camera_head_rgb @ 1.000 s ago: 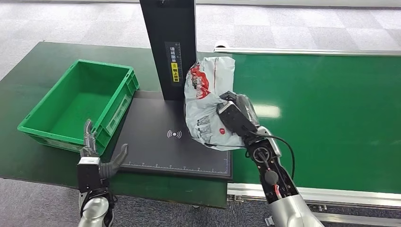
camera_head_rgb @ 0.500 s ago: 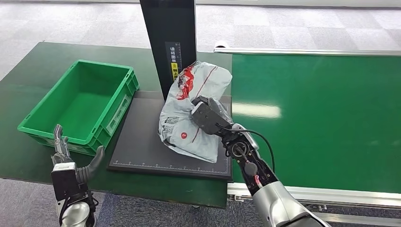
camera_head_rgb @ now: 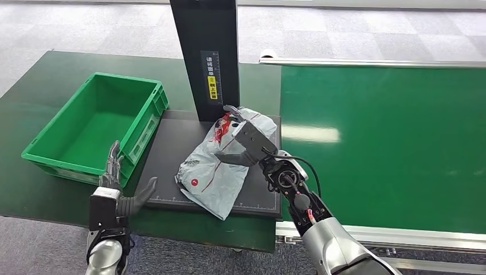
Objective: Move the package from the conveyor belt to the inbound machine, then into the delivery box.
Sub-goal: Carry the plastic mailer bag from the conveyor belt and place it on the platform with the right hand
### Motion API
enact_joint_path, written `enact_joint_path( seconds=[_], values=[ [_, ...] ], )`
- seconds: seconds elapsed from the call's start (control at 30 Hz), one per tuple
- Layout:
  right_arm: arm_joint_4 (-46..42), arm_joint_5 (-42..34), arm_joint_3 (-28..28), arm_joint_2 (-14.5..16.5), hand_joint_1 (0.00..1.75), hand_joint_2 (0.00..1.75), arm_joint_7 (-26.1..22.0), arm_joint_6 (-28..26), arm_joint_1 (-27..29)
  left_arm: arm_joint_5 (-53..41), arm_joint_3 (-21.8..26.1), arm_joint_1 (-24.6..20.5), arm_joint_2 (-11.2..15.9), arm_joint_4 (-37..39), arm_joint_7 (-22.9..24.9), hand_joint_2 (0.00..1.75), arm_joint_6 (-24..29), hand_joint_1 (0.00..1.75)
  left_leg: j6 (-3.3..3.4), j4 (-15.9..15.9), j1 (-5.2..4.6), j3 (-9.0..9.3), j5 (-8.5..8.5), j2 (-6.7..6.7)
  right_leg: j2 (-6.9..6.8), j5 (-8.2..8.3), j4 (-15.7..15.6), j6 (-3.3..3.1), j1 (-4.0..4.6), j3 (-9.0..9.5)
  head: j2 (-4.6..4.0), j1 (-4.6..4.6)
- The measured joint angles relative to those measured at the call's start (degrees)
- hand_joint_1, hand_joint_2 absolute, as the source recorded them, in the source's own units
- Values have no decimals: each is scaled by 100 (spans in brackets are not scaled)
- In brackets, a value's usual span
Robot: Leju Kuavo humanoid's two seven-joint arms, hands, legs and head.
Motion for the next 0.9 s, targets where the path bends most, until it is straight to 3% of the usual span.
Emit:
enact_joint_path(
  seconds=[0.23, 0.5, 0.6, 0.77, 0.9],
  values=[
    [-93, -443, -21, 7, 0, 175, -232, -83, 22, -405, -464, -332, -22, 129, 218, 175, -402, 0, 0, 1, 1, -1, 0, -1, 0, 0, 0, 0, 1, -4, 0, -1],
    [-443, -598, -67, -27, 0, 175, -252, -148, 148, -619, -862, -607, -52, 291, 361, 175, -422, 0, 0, 1, 0, 0, 0, 0, 1, 0, 0, 0, 0, -5, -1, -1],
    [-633, -642, -95, -64, 0, 175, -278, -410, 278, -868, -962, -755, -52, 462, 505, 175, -360, 0, 0, 2, 1, 0, 0, -4, -3, -1, -1, 0, 0, -7, -1, 0],
    [-1381, -764, -143, -209, 0, 175, -431, -995, 934, -1521, -1206, -1447, -120, 1452, 726, 175, 196, 0, 0, 3, 0, 0, 0, -7, -5, 0, -1, 0, 0, -3, 0, 1],
    [-2057, -1152, -209, -326, 0, 175, -577, -865, 1570, -1836, -1303, -2185, -205, 2676, 775, 175, 742, 0, 0, 3, -1, 0, 0, -5, -5, 1, -1, 1, -1, -3, 0, 0]
  ],
)
